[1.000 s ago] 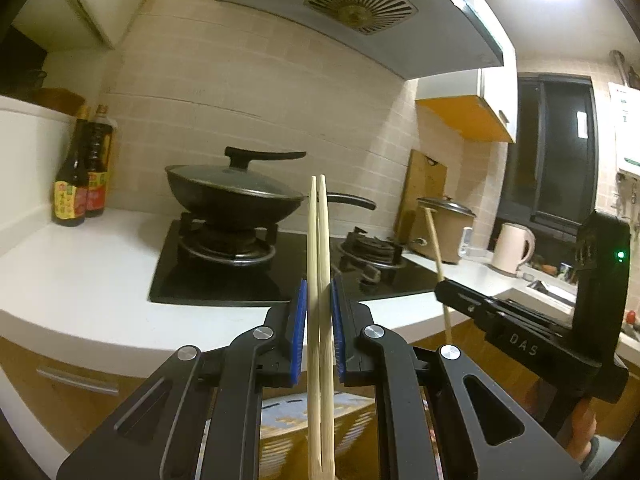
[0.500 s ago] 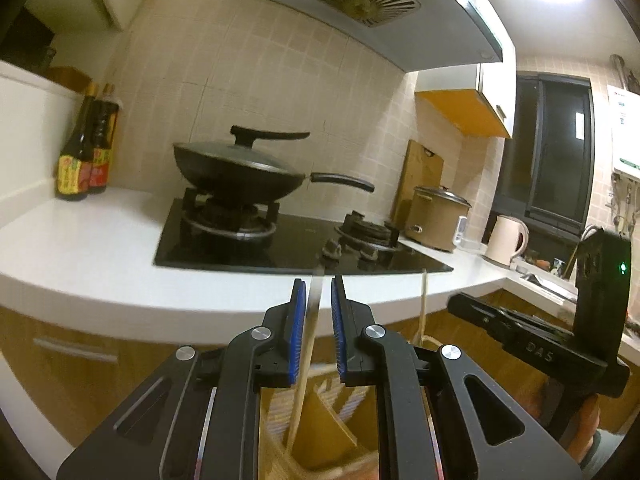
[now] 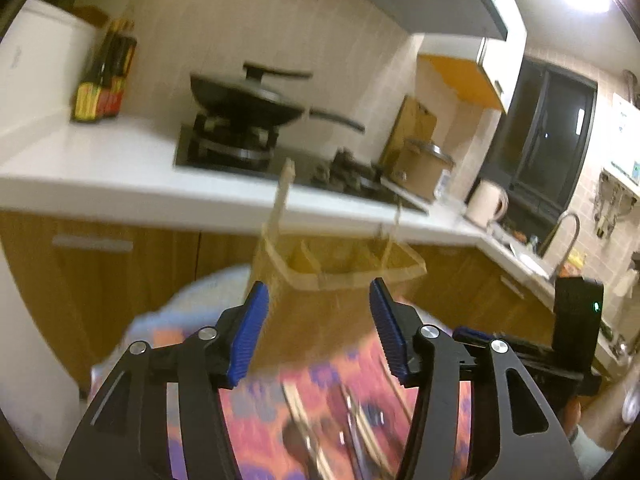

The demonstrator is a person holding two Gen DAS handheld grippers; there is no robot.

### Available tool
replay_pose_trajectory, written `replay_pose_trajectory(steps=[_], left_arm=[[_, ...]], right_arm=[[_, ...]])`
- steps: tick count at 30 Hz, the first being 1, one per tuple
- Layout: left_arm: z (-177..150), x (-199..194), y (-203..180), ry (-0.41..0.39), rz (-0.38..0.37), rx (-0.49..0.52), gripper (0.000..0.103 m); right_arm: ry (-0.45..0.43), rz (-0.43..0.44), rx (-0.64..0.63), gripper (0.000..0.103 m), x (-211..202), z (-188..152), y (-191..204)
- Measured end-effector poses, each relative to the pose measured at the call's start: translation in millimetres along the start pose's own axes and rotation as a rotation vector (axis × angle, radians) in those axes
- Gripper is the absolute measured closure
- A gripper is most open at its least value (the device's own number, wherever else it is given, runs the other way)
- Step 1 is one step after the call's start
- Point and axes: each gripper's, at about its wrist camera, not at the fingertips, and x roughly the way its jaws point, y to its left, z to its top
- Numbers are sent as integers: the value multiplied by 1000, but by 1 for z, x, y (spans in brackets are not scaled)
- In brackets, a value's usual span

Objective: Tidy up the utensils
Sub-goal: 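Carry the chopsticks over the basket and open the left gripper while the right gripper releases its chopstick, then close the left gripper on the brown spoon handle while the right gripper grasps a chopstick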

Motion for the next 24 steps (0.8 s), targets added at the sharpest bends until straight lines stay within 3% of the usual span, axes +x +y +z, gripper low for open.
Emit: replay_pose_trajectory(steps=[2, 11, 15, 24], left_arm=[[-18, -5, -3, 50, 19, 9, 49], [-80, 0, 0, 223, 71, -18, 51], [-98, 14, 3, 320, 81, -21, 51], [-120, 41, -2, 435, 123, 20, 70]], right_arm=[[10, 5, -2, 54, -5, -16, 2], [105, -24, 41, 55, -2, -60, 13], [149, -62, 42, 67, 9, -74, 15], [230, -124, 63, 81, 35, -87, 5]])
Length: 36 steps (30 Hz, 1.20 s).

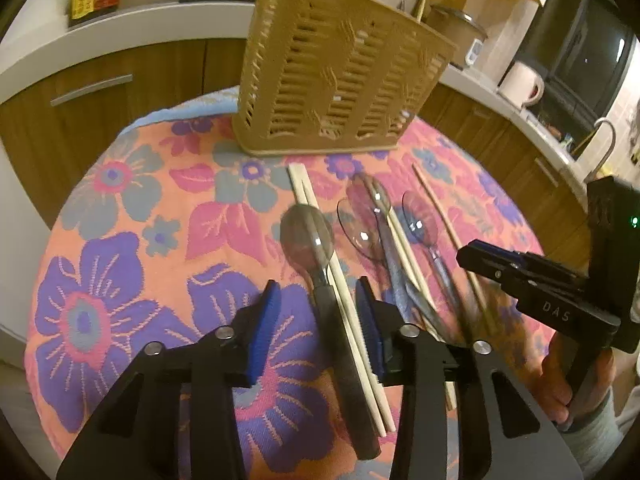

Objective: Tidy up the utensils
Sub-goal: 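Close the left gripper on the brown spoon handle while the right gripper grasps a chopstick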

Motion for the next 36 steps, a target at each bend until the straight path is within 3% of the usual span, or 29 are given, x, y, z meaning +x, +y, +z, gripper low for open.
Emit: replay_pose_trajectory(steps=[9, 11, 16, 22, 31, 36], left_arm=[[5, 7, -18, 40, 81, 60, 72], [5, 10, -21, 44, 98, 70, 80], [4, 8, -15, 43, 84, 49, 90], [3, 2, -3, 28, 44, -13, 93], [-2, -12, 10, 24, 126, -16, 93], [-4, -13, 12, 39, 124, 8, 93]], right_arm=[[35, -142, -66, 96, 8, -2, 10], [36, -150, -74, 98, 8, -2, 11], [40, -127, -58, 99, 6, -2, 8], [43, -100, -32, 99, 1, -1, 5], [70, -83, -10, 99, -13, -4, -10], [132, -84, -19, 99, -13, -9, -20]])
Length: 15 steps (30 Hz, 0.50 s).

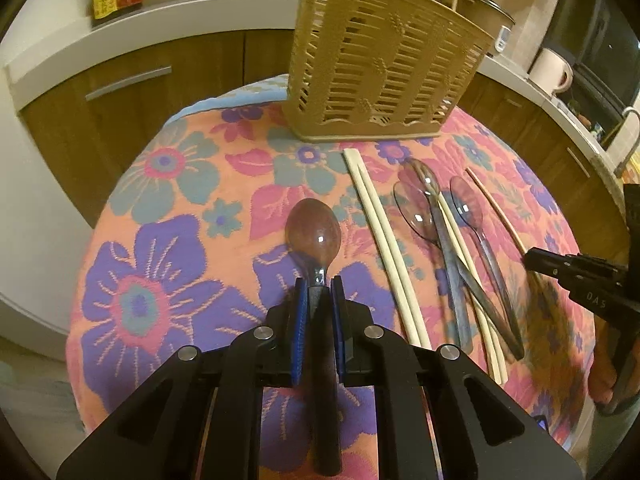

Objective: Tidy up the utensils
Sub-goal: 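Close the left gripper on the brown spoon handle while the right gripper grasps a chopstick, then lift the brown spoon over the basket with the left gripper while the right gripper carries its chopstick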

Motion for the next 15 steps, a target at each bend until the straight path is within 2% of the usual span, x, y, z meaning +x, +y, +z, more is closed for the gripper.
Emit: replay_pose_trajectory(steps=[2, 4, 5, 6, 8, 10, 11, 13, 15], left_arm=[[1, 0, 0, 6, -6, 6, 92], [2, -1, 2, 12, -21, 3, 90], [2, -1, 2, 16, -26, 3, 88], [2, -1, 2, 18, -26, 8, 87], [2, -1, -1, 28, -12, 26, 86], [4, 1, -3, 41, -3, 40, 85], [5, 2, -4, 50, 4, 48, 85], [7, 2, -7, 60, 25, 61, 85], [10, 4, -9, 65, 62, 80, 83]], right_arm=[[22, 11, -7, 98, -1, 1, -2], [54, 31, -7, 93, 1, 7, -3], [63, 33, -7, 84, 2, 11, -4], [70, 28, -10, 70, 4, 14, -4], [75, 20, -19, 59, 6, 24, -3], [101, 6, -42, 60, 13, 34, 1], [119, 1, -37, 68, 16, 38, 1], [149, -10, -31, 73, 22, 45, 2], [171, -44, -57, 82, 25, 50, 6]])
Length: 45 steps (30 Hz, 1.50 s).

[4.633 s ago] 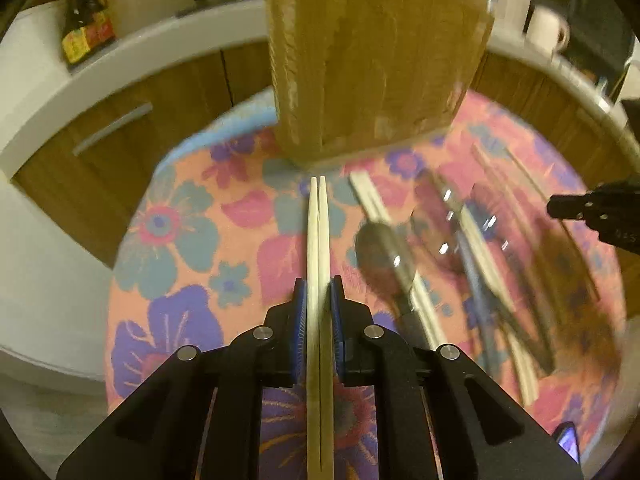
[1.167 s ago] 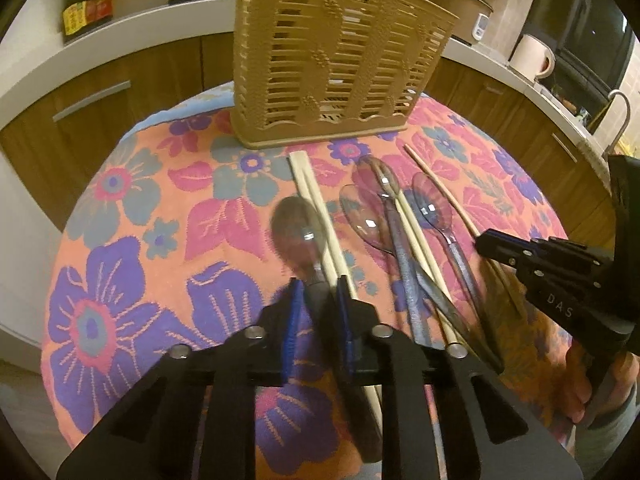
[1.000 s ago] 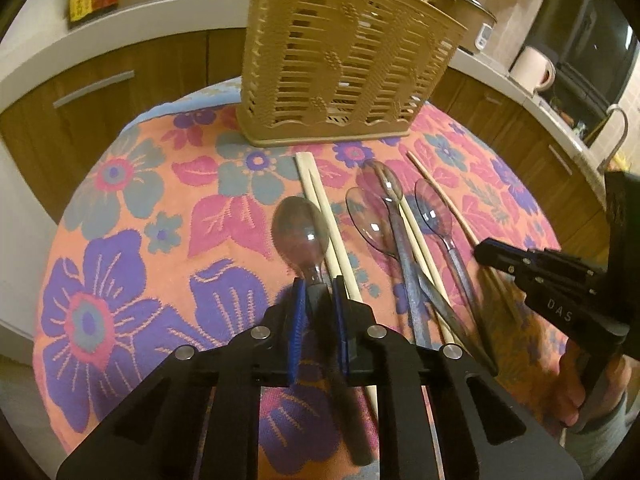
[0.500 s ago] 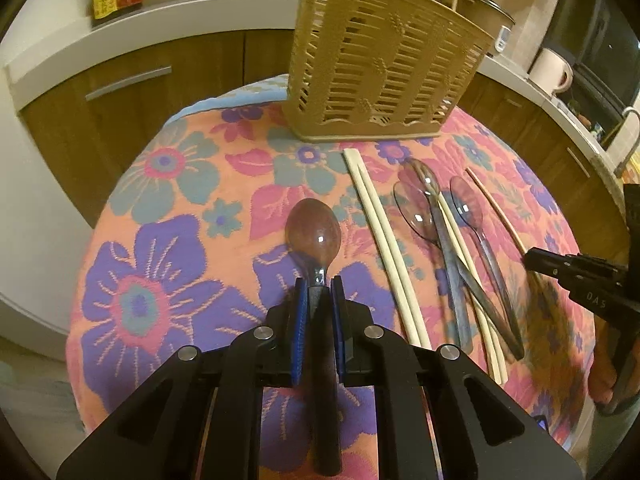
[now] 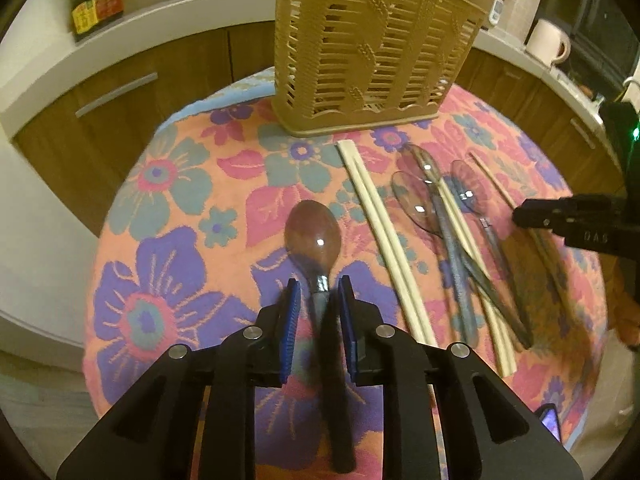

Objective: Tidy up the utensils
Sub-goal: 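Lift the brown spoon over the basket with the left gripper while the right gripper carries its chopstick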

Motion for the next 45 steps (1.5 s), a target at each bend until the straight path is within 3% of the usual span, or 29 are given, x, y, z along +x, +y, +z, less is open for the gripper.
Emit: replay_pose_trajectory(steps=[4, 7, 9, 11, 16, 21, 31, 38, 45], left_arm=[[3, 5, -5, 23, 24, 40, 71], [4, 9, -13, 35, 54, 82, 69], [3, 10, -16, 35, 74, 102, 74], [4, 11, -17, 31, 83, 116, 94], [3, 2, -13, -11, 70, 85, 94], [14, -35, -9, -156, -25, 20, 94], [48, -111, -19, -440, -128, -5, 94], [84, -149, -19, -625, -158, -12, 94], [134, -156, -16, -767, -162, -42, 94]], right_arm=[[39, -43, -59, 87, 3, 5, 12], [55, -59, -95, 95, 4, 7, 19], [56, -62, -105, 99, 4, 7, 22], [49, -59, -109, 99, 4, 7, 23], [10, 9, -95, 99, -5, -1, 18], [-76, 56, -113, 99, -33, -8, 17], [-332, 159, -144, 99, -113, 15, 25], [-491, 195, -137, 99, -146, 42, 29], [-648, 222, -117, 99, -165, 87, 30]])
